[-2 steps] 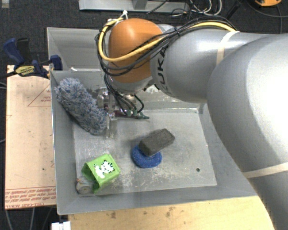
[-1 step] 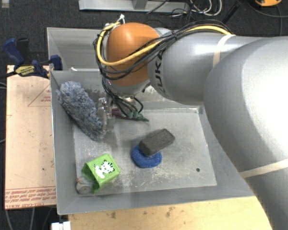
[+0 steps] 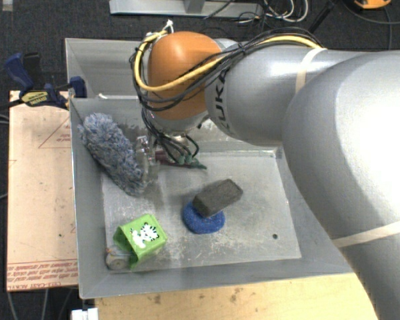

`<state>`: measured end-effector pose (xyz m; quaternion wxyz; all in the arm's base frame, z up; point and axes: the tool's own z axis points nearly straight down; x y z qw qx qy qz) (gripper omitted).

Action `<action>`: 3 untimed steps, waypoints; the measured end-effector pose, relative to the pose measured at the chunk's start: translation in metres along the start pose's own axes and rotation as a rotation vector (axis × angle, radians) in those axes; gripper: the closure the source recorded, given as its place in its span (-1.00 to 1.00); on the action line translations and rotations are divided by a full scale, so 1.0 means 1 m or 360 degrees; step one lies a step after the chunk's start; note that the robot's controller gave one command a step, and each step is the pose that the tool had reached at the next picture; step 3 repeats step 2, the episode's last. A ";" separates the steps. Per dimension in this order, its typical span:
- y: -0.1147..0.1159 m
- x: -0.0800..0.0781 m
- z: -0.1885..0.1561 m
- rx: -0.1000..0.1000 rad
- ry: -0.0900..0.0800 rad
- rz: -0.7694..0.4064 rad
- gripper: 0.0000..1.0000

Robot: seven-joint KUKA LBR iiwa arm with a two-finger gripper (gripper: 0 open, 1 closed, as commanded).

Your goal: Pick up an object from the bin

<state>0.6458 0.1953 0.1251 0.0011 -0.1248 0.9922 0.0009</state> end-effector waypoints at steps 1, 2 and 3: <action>0.013 0.000 -0.046 0.0003 0.0013 -0.0001 1.00; 0.019 -0.002 -0.117 0.0001 0.0002 -0.0007 1.00; 0.019 -0.002 -0.117 0.0001 0.0002 -0.0007 1.00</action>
Offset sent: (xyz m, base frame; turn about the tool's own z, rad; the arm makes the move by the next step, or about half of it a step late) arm -0.0042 0.0214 0.1576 -0.0092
